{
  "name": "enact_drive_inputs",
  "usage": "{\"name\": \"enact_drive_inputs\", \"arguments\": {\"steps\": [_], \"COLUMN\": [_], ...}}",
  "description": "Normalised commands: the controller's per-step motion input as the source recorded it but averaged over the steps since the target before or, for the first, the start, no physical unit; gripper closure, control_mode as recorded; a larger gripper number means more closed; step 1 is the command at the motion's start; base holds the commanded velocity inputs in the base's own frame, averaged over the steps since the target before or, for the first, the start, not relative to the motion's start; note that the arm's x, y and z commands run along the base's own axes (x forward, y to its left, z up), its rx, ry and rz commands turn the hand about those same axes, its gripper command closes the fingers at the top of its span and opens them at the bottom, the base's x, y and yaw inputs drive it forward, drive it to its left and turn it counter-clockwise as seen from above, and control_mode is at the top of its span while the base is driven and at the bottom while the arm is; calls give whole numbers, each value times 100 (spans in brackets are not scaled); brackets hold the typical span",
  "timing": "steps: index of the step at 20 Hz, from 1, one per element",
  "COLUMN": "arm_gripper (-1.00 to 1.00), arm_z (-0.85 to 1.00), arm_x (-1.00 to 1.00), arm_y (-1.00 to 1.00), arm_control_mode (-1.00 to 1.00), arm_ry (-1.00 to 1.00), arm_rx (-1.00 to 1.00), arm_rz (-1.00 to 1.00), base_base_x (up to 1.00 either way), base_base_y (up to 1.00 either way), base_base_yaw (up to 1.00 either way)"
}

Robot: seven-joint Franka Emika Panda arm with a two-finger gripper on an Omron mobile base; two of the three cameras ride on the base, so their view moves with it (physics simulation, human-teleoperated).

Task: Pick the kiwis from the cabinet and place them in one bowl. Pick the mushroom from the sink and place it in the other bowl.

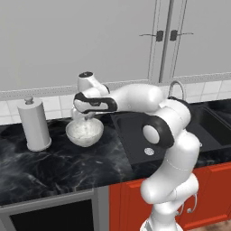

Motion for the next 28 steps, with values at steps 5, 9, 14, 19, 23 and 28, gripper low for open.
{"name": "enact_drive_inputs", "arguments": {"steps": [5, 9, 14, 19, 23, 28], "arm_gripper": [100, 100, 100, 100, -100, -100], "arm_z": [-55, -58, -32, -27, -18, -13], "arm_x": [-4, 0, 5, 28, 41, 14], "arm_y": [36, 27, -6, -1, 0, 0], "arm_control_mode": [-100, -100, -100, -100, -100, -100], "arm_ry": [0, 0, -1, -1, -2, 0], "arm_rx": [0, 0, 0, 0, 0, 0], "arm_rz": [3, 0, 7, 10, 10, 7], "base_base_x": [0, 0, 0, 0, 0, 0], "base_base_y": [0, 0, 0, 0, 0, 0], "base_base_yaw": [0, 0, 0, 0, 0, 0]}}
